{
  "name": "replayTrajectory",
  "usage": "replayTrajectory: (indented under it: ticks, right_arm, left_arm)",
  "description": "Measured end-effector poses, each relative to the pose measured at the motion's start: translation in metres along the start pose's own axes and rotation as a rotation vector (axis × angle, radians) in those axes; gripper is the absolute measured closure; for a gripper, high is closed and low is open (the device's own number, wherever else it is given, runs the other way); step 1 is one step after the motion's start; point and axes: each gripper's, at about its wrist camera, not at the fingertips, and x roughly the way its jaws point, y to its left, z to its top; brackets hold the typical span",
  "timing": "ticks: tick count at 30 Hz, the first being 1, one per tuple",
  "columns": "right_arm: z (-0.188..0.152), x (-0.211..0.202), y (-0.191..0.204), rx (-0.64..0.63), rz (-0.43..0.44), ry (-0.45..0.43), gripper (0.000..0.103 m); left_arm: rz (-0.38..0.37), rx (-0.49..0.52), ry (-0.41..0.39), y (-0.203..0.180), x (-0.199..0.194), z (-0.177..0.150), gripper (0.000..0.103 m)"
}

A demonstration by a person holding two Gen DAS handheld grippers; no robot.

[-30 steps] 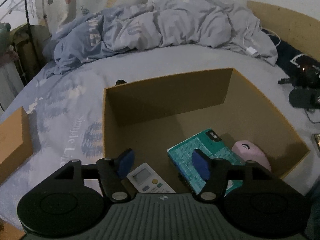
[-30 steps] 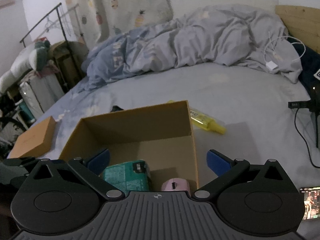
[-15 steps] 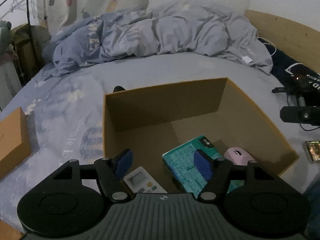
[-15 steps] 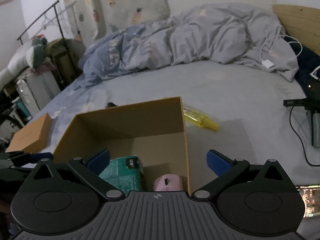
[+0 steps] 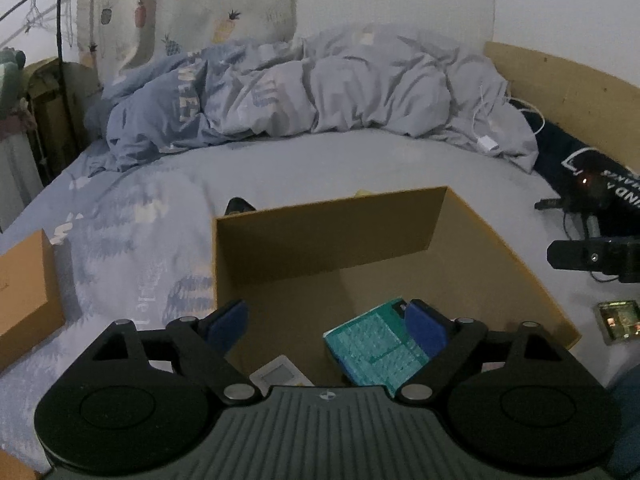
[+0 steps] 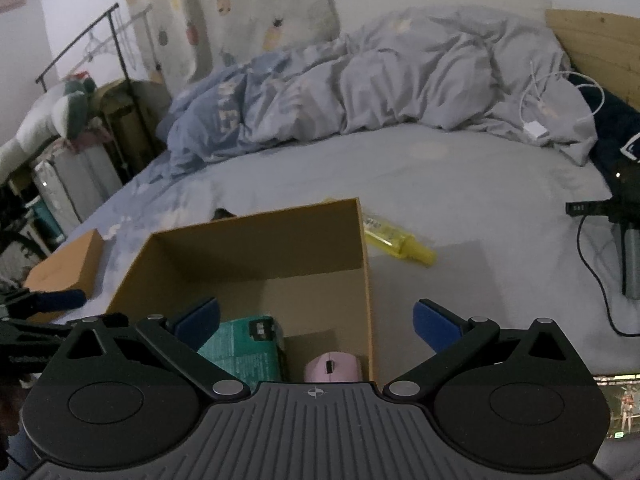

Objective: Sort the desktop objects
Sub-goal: 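Withdraw the left tool from the box and move both tools toward the yellow bottle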

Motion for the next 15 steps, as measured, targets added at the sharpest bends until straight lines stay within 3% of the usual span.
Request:
replayTrajectory:
  ticks: [15]
  right_arm:
    - [0.028, -0.004, 0.005, -0.055, 0.096, -0.048, 0.000]
  left_arm:
    - [0.003, -0.050, -0.050, 0.023, -0.013, 0.014, 0.005]
